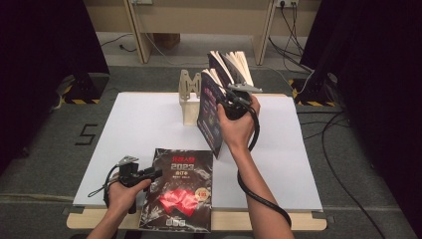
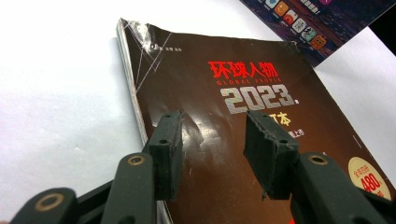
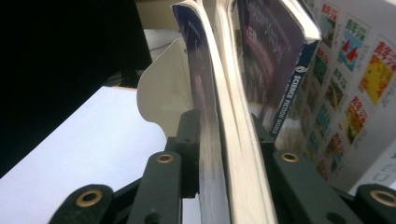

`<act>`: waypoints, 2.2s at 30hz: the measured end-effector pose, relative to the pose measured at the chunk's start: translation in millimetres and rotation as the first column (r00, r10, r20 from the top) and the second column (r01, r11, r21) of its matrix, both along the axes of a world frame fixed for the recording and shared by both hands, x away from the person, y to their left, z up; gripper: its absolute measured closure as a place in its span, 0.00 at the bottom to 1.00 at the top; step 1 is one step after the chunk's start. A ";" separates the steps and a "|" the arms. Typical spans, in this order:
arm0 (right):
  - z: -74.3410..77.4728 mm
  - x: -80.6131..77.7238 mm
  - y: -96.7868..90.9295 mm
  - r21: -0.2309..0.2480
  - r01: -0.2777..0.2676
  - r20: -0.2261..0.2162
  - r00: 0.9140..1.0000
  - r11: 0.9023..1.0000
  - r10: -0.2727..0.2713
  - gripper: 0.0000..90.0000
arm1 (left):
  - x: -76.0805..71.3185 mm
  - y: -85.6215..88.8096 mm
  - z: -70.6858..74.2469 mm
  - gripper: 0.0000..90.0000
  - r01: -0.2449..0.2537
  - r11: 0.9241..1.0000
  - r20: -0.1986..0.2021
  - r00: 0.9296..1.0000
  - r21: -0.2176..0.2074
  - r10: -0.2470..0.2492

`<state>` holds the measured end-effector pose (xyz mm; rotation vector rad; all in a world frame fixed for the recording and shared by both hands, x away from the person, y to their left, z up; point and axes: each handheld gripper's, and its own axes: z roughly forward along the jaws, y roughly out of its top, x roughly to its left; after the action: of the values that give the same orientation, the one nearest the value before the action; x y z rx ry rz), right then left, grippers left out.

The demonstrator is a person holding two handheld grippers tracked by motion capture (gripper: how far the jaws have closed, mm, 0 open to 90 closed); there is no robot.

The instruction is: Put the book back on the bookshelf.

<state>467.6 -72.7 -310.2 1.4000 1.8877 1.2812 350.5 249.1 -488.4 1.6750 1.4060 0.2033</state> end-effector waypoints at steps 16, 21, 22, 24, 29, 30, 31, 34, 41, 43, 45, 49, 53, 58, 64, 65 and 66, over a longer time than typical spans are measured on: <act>7.0 11.9 5.3 -0.038 0.013 -0.072 0.997 0.999 -0.015 0.92 | -0.4 -3.1 -2.0 0.62 0.009 1.000 -0.005 1.000 0.006 -0.009; 6.2 8.2 9.0 -0.039 0.017 -0.052 0.998 0.999 -0.019 0.92 | -0.5 -3.4 -2.2 0.63 0.012 1.000 0.000 1.000 0.010 -0.012; 6.5 7.7 10.7 -0.049 0.011 -0.044 0.999 0.999 -0.013 0.92 | -0.6 -4.0 -2.5 0.63 0.011 1.000 -0.003 1.000 0.012 -0.011; 7.4 7.1 12.3 -0.054 0.015 -0.031 0.999 0.998 -0.016 0.92 | -0.3 -4.9 -3.1 0.63 0.017 1.000 -0.004 1.000 0.009 -0.017; 11.9 9.4 14.8 -0.041 0.026 -0.007 1.000 0.999 -0.026 0.92 | 0.5 -5.1 -3.2 0.63 0.016 1.000 -0.004 1.000 0.009 -0.016; 12.6 9.9 15.0 -0.042 0.031 0.000 1.000 0.999 -0.031 0.92 | 0.4 -4.8 -3.2 0.63 0.016 1.000 -0.005 1.000 0.012 -0.016; 13.3 10.2 14.9 -0.042 0.036 0.006 0.999 0.998 -0.036 0.92 | 0.4 -4.8 -3.5 0.63 0.013 1.000 -0.006 1.000 0.011 -0.013; 14.2 11.4 13.5 -0.047 0.057 0.026 0.998 0.997 -0.056 0.92 | 0.5 -5.1 -3.7 0.63 0.016 1.000 -0.006 1.000 0.011 -0.016; 13.8 14.8 12.8 -0.053 0.091 0.048 0.995 0.994 -0.089 0.92 | 0.5 -4.1 -3.1 0.63 0.013 1.000 -0.004 1.000 0.010 -0.013; 14.2 15.6 14.9 -0.056 0.097 0.054 0.994 0.994 -0.094 0.92 | 0.4 -4.0 -3.2 0.63 0.013 1.000 -0.005 1.000 0.009 -0.013; 14.2 16.8 17.2 -0.063 0.104 0.064 0.993 0.993 -0.100 0.92 | 0.3 -3.7 -3.1 0.63 0.012 1.000 -0.005 1.000 0.010 -0.011; 14.5 19.1 20.7 -0.072 0.120 0.077 0.990 0.990 -0.114 0.92 | 0.4 -2.9 -3.2 0.63 0.012 1.000 -0.003 1.000 0.008 -0.012; 13.3 21.9 22.7 -0.077 0.130 0.082 0.989 0.989 -0.124 0.92 | 0.4 -3.5 -3.9 0.63 0.014 1.000 -0.008 1.000 0.011 -0.014; 13.0 23.5 24.6 -0.091 0.151 0.089 0.986 0.984 -0.143 0.92 | 0.5 -2.2 -3.8 0.63 0.011 1.000 -0.005 1.000 0.012 -0.011; 16.5 19.3 25.1 -0.079 0.157 0.106 0.983 0.984 -0.148 0.92 | 0.3 -3.3 -3.9 0.63 0.015 1.000 -0.007 1.000 0.011 -0.015; 16.0 20.2 25.0 -0.081 0.158 0.104 0.983 0.984 -0.150 0.92 | 0.0 -3.5 -3.8 0.63 0.014 1.000 -0.005 1.000 0.011 -0.014; 15.2 21.3 24.9 -0.076 0.159 0.102 0.983 0.984 -0.151 0.92 | -0.2 -3.4 -3.7 0.63 0.014 1.000 -0.004 1.000 0.006 -0.013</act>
<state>488.9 -47.8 -295.0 1.3880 1.7125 1.1596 350.3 245.7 -492.0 1.6906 1.3982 0.1968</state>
